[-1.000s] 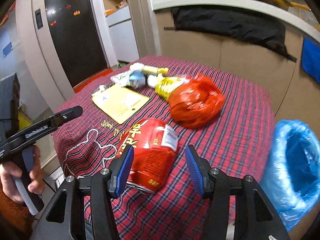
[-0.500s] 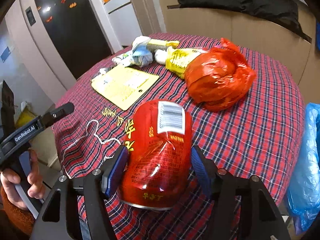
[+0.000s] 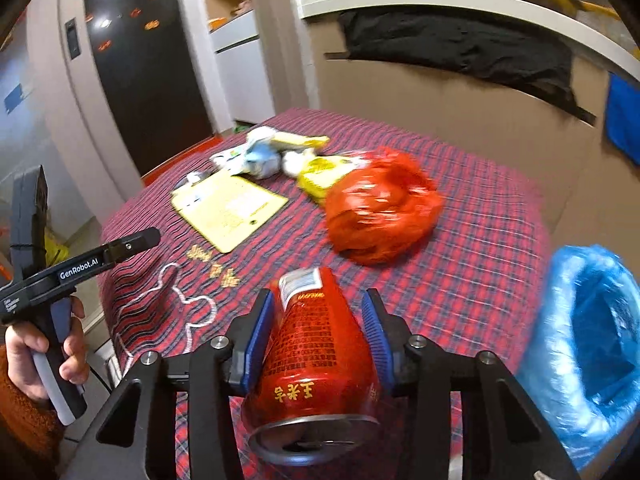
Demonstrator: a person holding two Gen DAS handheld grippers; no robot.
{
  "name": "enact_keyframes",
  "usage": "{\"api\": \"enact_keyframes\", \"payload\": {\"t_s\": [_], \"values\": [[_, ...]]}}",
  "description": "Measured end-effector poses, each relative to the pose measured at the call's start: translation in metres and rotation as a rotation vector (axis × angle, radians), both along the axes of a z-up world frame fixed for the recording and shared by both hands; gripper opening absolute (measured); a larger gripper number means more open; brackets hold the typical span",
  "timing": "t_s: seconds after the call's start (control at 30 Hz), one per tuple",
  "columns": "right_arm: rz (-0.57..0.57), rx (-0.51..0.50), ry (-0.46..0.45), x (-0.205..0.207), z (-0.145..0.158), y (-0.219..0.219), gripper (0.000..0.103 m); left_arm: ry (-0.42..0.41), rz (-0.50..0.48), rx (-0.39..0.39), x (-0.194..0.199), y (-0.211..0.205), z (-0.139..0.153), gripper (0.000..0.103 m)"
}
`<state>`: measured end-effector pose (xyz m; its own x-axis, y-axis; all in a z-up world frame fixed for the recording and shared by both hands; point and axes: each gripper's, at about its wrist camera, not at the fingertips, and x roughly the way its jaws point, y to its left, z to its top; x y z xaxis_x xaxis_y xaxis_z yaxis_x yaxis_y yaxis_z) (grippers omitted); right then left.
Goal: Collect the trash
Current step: 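Grasp the yellow snack bag with the left gripper and lift it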
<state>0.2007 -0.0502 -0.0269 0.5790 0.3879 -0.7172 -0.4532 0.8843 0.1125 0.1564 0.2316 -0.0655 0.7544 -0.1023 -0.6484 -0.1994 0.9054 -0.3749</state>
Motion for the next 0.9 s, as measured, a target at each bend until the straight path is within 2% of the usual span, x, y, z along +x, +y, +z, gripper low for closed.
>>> {"api": "enact_keyframes", "payload": {"t_s": [0.2, 0.37, 0.57, 0.67, 0.9], "values": [[-0.027, -0.016, -0.023, -0.006, -0.003, -0.016, 0.039, 0.045, 0.039, -0.105, 0.028, 0.023, -0.01, 0.045], [-0.02, -0.023, -0.038, -0.011, -0.004, -0.017, 0.039, 0.149, 0.049, -0.15, 0.06, 0.032, -0.028, 0.045], [-0.012, -0.031, -0.047, -0.014, -0.007, -0.017, 0.039, 0.134, 0.094, -0.17, 0.084, 0.032, -0.032, 0.045], [-0.01, -0.033, -0.052, -0.017, -0.008, -0.017, 0.039, 0.153, 0.117, -0.172, 0.096, 0.028, -0.028, 0.048], [0.003, -0.038, -0.061, -0.022, -0.01, -0.018, 0.039, -0.013, 0.011, -0.179, 0.107, 0.009, -0.002, 0.048]]}}
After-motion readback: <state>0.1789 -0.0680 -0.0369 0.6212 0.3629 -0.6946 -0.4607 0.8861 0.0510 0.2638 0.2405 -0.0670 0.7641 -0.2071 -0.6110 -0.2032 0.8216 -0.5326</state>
